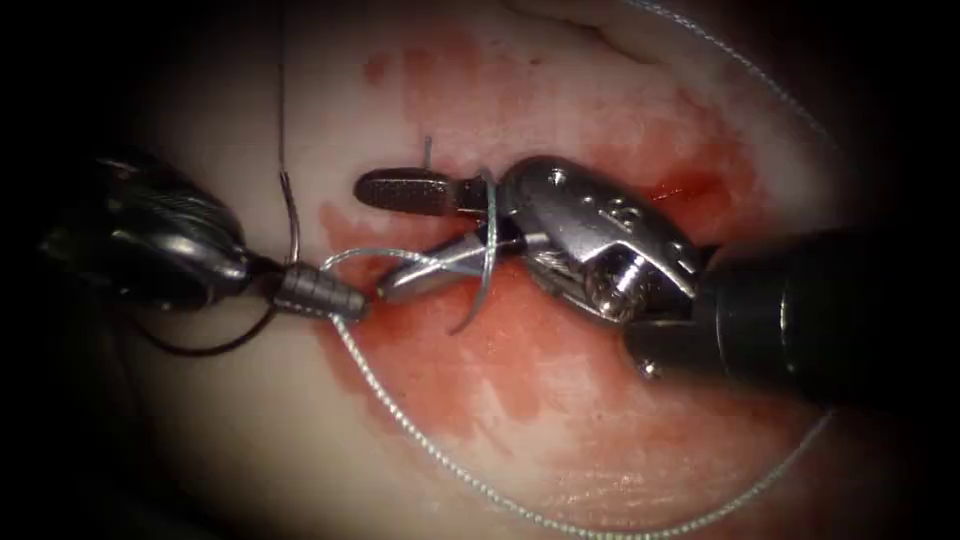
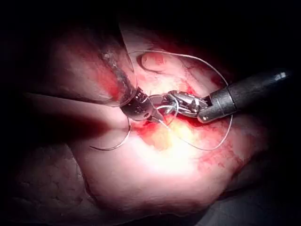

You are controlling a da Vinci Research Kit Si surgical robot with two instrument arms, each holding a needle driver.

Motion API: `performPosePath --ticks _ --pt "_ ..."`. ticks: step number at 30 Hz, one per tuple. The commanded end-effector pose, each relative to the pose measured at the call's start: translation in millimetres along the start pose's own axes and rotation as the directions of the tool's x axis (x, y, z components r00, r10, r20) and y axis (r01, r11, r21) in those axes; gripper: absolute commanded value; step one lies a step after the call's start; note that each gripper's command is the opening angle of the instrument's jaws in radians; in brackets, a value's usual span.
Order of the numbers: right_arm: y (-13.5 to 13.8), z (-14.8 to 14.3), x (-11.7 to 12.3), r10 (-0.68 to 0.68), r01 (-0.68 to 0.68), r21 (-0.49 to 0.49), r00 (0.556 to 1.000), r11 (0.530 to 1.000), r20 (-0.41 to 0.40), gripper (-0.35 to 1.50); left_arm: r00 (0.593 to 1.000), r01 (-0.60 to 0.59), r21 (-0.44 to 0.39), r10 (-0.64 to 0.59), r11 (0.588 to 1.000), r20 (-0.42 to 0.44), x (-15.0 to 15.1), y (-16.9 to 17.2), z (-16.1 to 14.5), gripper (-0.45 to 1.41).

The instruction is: Wound Closure

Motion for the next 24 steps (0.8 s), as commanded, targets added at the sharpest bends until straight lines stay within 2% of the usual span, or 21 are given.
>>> performPosePath --ticks 1,9,12,18,24 --pt "0.2 1.1 -0.5 -0.007 0.008 -0.003 0.999 1.0 0.044 0.67 1.0 -0.003 0.0 0.003 1.0 0.002 -0.4 -0.4 0.5 -0.35" --pt "-0.7 1.7 -1.5 -0.011 0.008 0.035 0.996 0.999 0.088 0.69 1.0 0.023 0.0 -0.023 1.0 0.019 -1.4 -3.1 -0.9 -0.35" --pt "-1.2 1.6 -1.4 0.002 -0.009 0.068 0.995 0.998 0.098 0.66 0.999 0.024 -0.008 -0.023 1.0 0.043 -2.7 -3.8 -1.3 -0.35" --pt "-2.1 1.1 -0.7 0.021 -0.035 0.132 0.994 0.991 0.104 0.61 0.998 -0.011 -0.073 0.015 0.997 0.056 -4.5 -1.4 -0.6 -0.35" --pt "-2.6 1.2 -0.6 0.04 -0.057 0.166 0.994 0.984 0.105 0.57 0.998 -0.004 -0.085 0.009 0.996 0.059 -5.1 -0.6 -0.5 -0.35"
